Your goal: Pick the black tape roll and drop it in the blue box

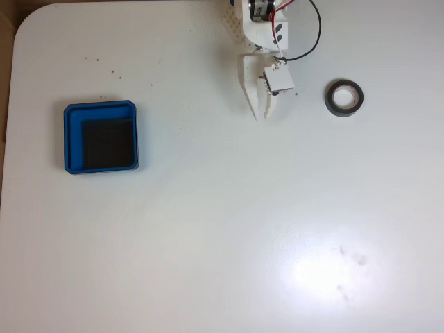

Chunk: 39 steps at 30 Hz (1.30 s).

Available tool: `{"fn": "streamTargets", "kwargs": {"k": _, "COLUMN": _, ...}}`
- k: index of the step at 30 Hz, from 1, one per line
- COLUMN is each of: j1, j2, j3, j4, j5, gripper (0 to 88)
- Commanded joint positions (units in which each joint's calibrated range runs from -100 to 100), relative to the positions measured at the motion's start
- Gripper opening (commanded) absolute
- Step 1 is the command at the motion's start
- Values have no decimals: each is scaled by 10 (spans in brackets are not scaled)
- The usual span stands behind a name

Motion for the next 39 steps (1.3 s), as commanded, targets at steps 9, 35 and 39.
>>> {"fn": "streamTargets", "kwargs": {"k": 9, "j1": -4, "j2": -1, "j3": 8, "j4": -6, "j5": 3, "gripper": 7}}
{"fn": "streamTargets", "kwargs": {"k": 35, "j1": -486, "j2": -1, "j3": 10, "j4": -5, "j5": 4, "gripper": 7}}
{"fn": "streamTargets", "kwargs": {"k": 39, "j1": -554, "j2": -1, "j3": 10, "j4": -5, "j5": -1, "gripper": 7}}
